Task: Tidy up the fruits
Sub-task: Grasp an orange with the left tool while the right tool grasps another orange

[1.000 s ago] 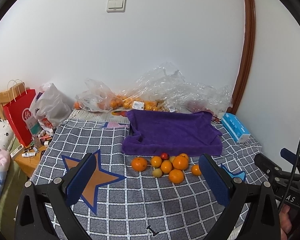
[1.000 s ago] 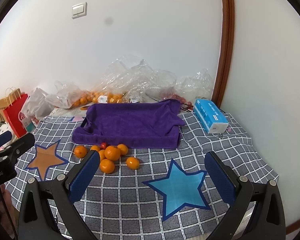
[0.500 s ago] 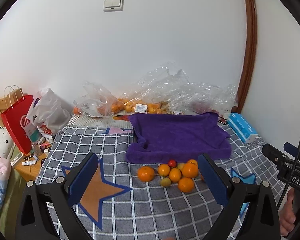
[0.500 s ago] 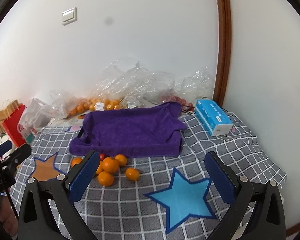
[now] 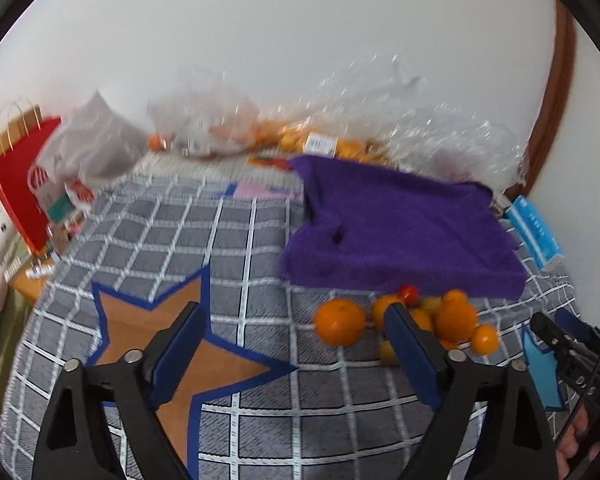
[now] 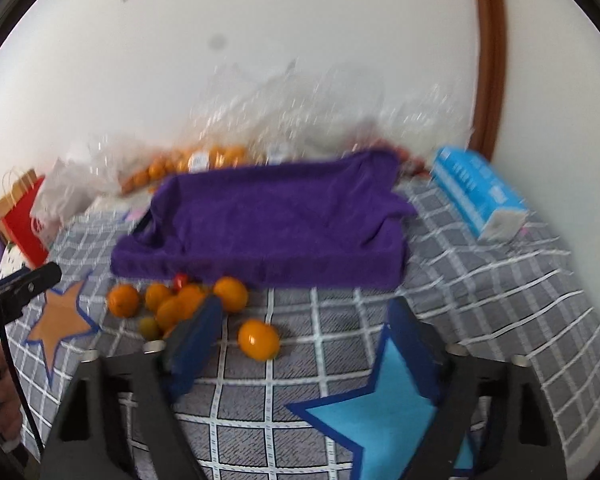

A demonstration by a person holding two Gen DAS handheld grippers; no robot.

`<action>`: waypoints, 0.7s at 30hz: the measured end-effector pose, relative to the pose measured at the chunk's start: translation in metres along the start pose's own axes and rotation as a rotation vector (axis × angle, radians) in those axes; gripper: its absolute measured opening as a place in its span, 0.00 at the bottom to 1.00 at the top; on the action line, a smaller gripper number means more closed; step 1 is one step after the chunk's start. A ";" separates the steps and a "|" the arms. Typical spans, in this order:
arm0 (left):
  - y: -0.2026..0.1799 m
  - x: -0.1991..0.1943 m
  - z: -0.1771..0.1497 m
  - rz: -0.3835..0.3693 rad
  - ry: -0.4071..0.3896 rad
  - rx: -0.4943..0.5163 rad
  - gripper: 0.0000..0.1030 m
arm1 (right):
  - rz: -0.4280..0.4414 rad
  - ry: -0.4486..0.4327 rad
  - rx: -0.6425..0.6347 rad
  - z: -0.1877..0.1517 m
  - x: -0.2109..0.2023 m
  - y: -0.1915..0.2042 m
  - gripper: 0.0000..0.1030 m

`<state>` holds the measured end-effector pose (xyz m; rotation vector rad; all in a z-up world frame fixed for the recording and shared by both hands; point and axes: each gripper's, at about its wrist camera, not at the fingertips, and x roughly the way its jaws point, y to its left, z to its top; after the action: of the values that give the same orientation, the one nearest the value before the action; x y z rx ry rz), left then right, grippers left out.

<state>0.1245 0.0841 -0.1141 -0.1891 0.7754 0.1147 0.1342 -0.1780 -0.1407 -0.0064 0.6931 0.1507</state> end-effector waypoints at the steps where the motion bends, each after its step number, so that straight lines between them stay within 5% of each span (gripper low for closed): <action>1: 0.004 0.007 -0.002 -0.007 0.022 -0.004 0.83 | 0.000 0.007 -0.016 -0.003 0.006 0.002 0.64; 9: 0.010 0.034 -0.014 -0.058 0.094 -0.005 0.83 | 0.113 0.104 -0.053 -0.019 0.053 0.013 0.55; 16: -0.003 0.052 -0.016 -0.096 0.111 0.026 0.77 | 0.114 0.132 -0.099 -0.028 0.072 0.021 0.34; 21: -0.018 0.066 -0.015 -0.133 0.125 0.056 0.69 | 0.109 0.129 -0.076 -0.029 0.068 0.010 0.34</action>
<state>0.1643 0.0659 -0.1691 -0.1954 0.8868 -0.0451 0.1657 -0.1609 -0.2055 -0.0511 0.8161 0.2834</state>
